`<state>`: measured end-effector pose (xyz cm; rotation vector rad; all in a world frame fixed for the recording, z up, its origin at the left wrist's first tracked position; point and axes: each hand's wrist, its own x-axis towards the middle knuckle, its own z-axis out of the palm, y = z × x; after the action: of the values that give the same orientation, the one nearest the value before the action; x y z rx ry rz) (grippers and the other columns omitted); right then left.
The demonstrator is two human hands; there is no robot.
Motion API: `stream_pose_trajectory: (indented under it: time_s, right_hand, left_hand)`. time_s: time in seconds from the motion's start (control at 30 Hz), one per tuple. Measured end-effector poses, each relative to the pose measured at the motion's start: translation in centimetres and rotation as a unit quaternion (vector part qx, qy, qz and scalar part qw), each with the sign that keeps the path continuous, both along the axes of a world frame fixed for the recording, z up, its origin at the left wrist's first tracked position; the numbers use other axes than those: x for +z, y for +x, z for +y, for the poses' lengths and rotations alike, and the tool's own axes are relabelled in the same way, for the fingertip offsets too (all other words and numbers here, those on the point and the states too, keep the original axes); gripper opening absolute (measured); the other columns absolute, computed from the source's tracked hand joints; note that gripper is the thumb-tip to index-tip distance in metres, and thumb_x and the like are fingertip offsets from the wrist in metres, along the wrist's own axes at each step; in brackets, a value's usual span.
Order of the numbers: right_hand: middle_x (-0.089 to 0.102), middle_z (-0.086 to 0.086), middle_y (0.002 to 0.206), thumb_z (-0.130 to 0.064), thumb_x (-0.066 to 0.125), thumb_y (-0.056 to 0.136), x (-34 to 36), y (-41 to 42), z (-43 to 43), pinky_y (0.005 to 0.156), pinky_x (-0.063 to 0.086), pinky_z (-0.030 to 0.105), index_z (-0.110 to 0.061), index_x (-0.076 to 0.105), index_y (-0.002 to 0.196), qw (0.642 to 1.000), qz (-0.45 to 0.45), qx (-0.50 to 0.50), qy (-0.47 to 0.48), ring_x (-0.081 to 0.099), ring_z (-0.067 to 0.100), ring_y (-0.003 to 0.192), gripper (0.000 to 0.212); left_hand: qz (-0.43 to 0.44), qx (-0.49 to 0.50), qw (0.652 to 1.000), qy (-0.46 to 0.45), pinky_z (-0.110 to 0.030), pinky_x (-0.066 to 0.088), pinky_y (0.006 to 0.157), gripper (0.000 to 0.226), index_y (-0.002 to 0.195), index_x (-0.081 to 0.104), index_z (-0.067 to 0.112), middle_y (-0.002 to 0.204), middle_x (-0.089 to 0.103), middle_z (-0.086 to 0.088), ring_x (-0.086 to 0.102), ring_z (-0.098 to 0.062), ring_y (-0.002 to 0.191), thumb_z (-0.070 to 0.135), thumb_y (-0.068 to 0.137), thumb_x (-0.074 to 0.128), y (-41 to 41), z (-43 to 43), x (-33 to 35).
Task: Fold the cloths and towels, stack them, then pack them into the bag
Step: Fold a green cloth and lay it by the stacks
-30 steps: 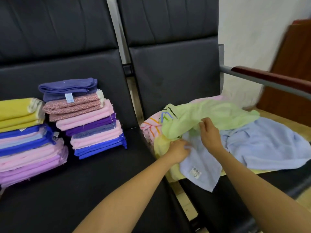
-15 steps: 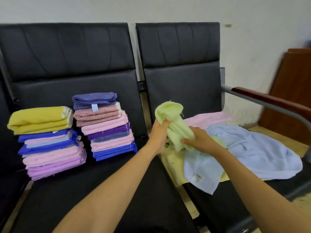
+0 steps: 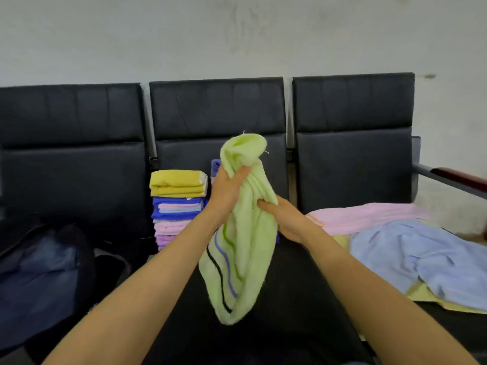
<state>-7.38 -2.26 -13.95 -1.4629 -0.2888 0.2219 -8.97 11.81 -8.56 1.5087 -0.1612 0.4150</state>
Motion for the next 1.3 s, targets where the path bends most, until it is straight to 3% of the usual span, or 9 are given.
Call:
stream_pose_trajectory:
  time_s: [0.1,0.23,0.43,0.63,0.77,0.87,1.03,1.17,1.3]
  right_hand:
    - [0.066,0.014,0.117,-0.006,0.057,0.093,-1.8,-0.3,1.4,0.093,0.050,0.041,-0.004,0.058,0.121,0.997,0.055,-0.005,-0.060,0.063,0.029,0.106,0.029]
    - [0.062,0.012,0.103,0.008,0.045,0.091,-4.8,0.3,0.4,0.084,0.050,0.034,-0.007,0.057,0.112,0.982,0.111,-0.092,-0.119,0.058,0.023,0.093,0.028]
    - [0.053,0.011,0.104,-0.006,0.056,0.092,-9.6,-1.4,0.2,0.082,0.045,0.034,-0.002,0.055,0.120,0.937,0.131,-0.093,-0.312,0.052,0.019,0.086,0.028]
    - [0.055,0.005,0.124,-0.021,0.061,0.090,-13.7,-3.4,3.9,0.097,0.046,0.034,-0.020,0.055,0.122,0.902,0.104,0.076,-0.412,0.054,0.022,0.114,0.032]
    - [0.045,0.005,0.134,-0.024,0.061,0.091,-15.5,-3.6,5.0,0.095,0.046,0.030,-0.021,0.037,0.140,0.875,0.048,0.100,-0.471,0.050,0.022,0.118,0.054]
    - [0.043,0.007,0.132,-0.023,0.059,0.092,-16.3,-3.6,5.3,0.091,0.043,0.027,-0.021,0.029,0.145,0.850,0.000,0.106,-0.516,0.049,0.022,0.118,0.061]
    - [0.031,0.008,0.142,-0.016,0.054,0.092,-16.3,-3.8,5.7,0.104,0.036,0.033,-0.024,0.022,0.148,0.792,-0.117,0.081,-0.594,0.036,0.026,0.129,0.064]
    - [0.018,-0.003,0.153,0.001,0.059,0.080,-13.6,-4.2,6.1,0.114,0.019,0.027,-0.030,0.024,0.148,0.862,-0.239,0.087,-0.439,0.012,0.016,0.143,0.083]
    - [0.039,-0.009,0.139,-0.007,0.066,0.080,-11.7,-4.5,5.0,0.114,0.022,0.027,-0.019,0.056,0.126,0.870,-0.249,0.145,-0.401,0.023,0.008,0.136,0.048]
  left_hand:
    - [0.025,0.006,0.992,0.121,-0.038,0.052,0.091,0.028,0.119,0.052,0.012,0.115,0.063,-0.007,0.061,-0.023,0.107,0.021,0.094,0.059,-0.7,2.3,-2.0]
    - [0.212,-0.205,0.946,0.135,-0.040,0.046,0.103,0.047,0.134,0.045,0.008,0.128,0.055,-0.004,0.057,-0.018,0.115,0.012,0.091,0.064,-2.0,4.0,-7.3]
    - [0.324,-0.100,0.865,0.371,-0.031,0.043,0.100,0.050,0.132,0.052,0.009,0.133,0.054,-0.007,0.053,-0.021,0.118,0.021,0.087,0.069,-3.4,7.6,-15.7]
    - [0.413,-0.044,0.742,0.526,-0.028,0.041,0.098,0.099,0.145,0.021,0.000,0.142,0.039,-0.014,0.043,-0.025,0.130,0.047,0.077,0.074,-6.2,9.6,-20.6]
    - [0.418,-0.037,0.738,0.529,-0.025,0.048,0.074,0.039,0.089,0.051,0.011,0.082,0.054,0.003,0.057,-0.015,0.085,0.040,0.078,0.074,-6.5,10.5,-22.0]
    - [0.419,-0.058,0.709,0.564,-0.029,0.053,0.080,0.029,0.078,0.055,0.012,0.079,0.060,0.001,0.065,-0.019,0.087,0.036,0.084,0.069,-6.2,10.8,-22.4]
    - [0.296,-0.030,0.812,0.502,-0.031,0.038,0.071,0.021,0.080,0.039,0.017,0.092,0.055,-0.005,0.052,-0.023,0.088,0.022,0.098,0.049,-5.7,10.5,-21.8]
    - [0.114,-0.095,0.918,0.368,-0.027,0.036,0.065,0.016,0.086,0.040,0.021,0.072,0.050,0.009,0.042,-0.012,0.066,0.021,0.099,0.050,-6.7,9.1,-18.7]
    - [0.059,-0.135,0.946,0.290,-0.016,0.041,0.067,0.013,0.086,0.047,0.025,0.074,0.062,0.015,0.051,0.001,0.064,0.022,0.095,0.056,-7.6,8.8,-16.8]
